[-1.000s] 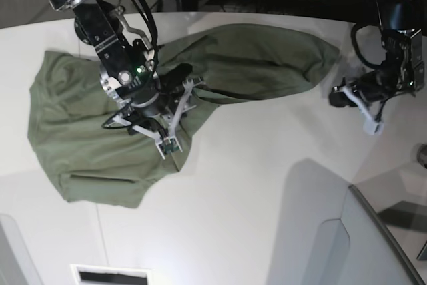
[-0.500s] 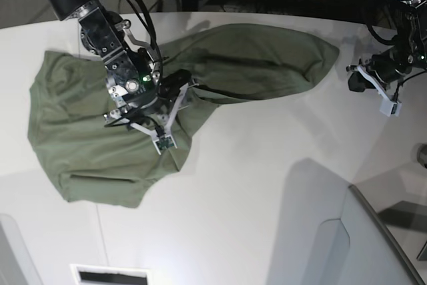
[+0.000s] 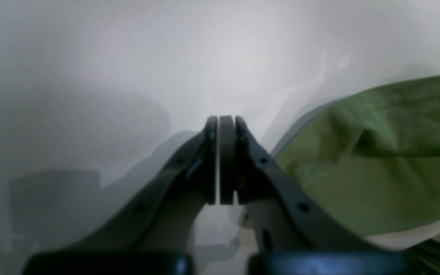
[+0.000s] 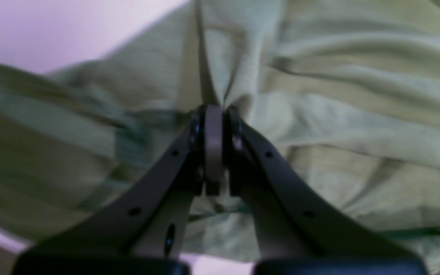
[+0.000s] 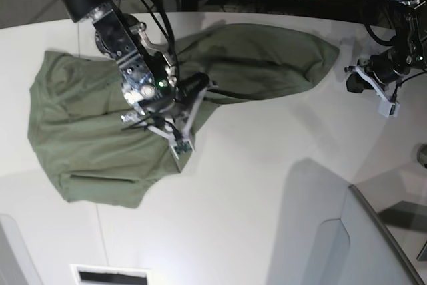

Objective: Layout the t-shirt on the table in an organized manner, then fold the t-shirt properly
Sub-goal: 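Drag the bunched shirt fabric with the right gripper toward the left gripper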

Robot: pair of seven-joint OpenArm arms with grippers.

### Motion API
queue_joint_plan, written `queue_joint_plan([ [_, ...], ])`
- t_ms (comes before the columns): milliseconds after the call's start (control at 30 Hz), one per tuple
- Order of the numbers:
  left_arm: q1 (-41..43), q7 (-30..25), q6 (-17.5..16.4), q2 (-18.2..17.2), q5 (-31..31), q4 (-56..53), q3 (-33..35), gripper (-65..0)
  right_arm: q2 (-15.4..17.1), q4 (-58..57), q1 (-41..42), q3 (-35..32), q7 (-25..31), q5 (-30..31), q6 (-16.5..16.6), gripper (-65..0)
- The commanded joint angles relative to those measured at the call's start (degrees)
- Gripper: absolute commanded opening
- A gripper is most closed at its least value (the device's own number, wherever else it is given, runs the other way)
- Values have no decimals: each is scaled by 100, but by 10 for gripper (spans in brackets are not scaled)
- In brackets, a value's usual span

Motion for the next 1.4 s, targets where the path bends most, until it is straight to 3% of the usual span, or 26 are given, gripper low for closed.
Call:
queue_joint_plan([
  [0,-50,-81,-59,-135,-82,80,-59,-650,-135,128,280,-109,100,-37,-11,-650],
  [300,-6,-81,-59,-144,-82,97,-68,-650,-689,-540,1757,-311,215,-28,-2,-648],
  [533,12,-81,-59,-171,-64,62,-68,-650,-812,-1560,2179,-329,1683,42,-2,-647],
  [767,-23,-81,-59,-162,-56,71,-15,-650,-785,-2694,2390,-329,2298,1115,-2,-647],
  [1067,-146,-81,-59,-65,-56,80,-6,-650,-583,-2791,2355,-294,2395,1106,-37,-624],
  [1233,-146,-81,-59,-74,-56,97,-6,-650,-451,-2914,2284,357,2395,1097,-37,-617],
  [1300,-164,-81,-59,-74,-56,106,-6,-650,-442,-2984,2276,559,2386,1097,-37,-576],
  [1367,-173,-81,-59,-65,-56,106,-6,-650,-425,-2976,2240,638,2368,1089,-37,-483],
])
